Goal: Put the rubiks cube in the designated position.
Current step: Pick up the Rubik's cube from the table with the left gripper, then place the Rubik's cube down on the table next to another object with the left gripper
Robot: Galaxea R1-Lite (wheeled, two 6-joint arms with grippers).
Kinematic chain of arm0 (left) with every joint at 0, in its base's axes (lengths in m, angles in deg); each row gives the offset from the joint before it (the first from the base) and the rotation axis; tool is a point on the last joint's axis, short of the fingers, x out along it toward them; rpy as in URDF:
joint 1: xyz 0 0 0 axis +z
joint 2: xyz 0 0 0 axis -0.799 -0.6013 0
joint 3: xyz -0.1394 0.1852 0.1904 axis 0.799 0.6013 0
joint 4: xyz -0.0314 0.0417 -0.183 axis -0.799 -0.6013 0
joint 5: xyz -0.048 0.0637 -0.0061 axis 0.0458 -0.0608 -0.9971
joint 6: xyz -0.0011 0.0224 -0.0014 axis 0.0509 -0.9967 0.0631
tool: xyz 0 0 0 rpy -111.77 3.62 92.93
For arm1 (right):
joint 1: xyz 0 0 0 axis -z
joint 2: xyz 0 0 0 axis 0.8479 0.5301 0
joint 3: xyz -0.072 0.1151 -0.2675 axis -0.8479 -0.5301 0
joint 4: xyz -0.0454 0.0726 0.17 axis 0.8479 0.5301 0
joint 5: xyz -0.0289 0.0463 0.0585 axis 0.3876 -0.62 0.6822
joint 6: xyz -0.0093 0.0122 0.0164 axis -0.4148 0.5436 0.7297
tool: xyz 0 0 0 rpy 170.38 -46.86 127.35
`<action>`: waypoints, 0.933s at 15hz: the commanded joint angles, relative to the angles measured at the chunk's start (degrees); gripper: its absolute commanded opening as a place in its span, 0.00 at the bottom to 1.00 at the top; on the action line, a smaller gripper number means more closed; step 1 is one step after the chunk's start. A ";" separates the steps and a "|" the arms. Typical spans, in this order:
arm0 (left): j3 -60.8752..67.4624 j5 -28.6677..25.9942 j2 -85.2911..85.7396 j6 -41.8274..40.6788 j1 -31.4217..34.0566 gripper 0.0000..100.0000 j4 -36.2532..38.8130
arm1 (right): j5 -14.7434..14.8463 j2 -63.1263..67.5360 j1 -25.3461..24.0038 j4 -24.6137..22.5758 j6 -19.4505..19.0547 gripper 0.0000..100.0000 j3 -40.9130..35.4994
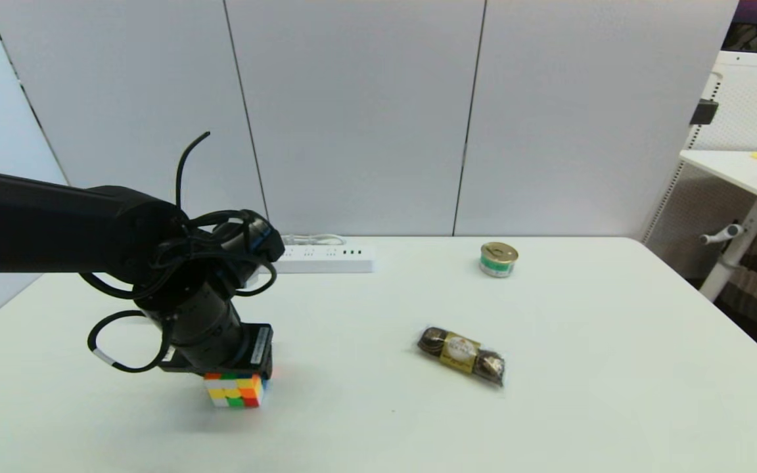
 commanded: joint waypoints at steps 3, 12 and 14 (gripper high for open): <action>-0.38 0.06 0.62 0.10 -0.12 0.00 -0.16 | 0.02 0.05 -0.02 -0.02 0.00 1.00 0.00; -26.40 -0.12 -5.35 -16.51 4.80 0.00 0.19 | 0.02 0.05 -0.02 -0.02 0.00 1.00 0.00; -28.16 0.15 -9.92 -16.51 5.85 0.00 0.54 | 0.02 0.05 -0.02 -0.02 0.00 1.00 0.00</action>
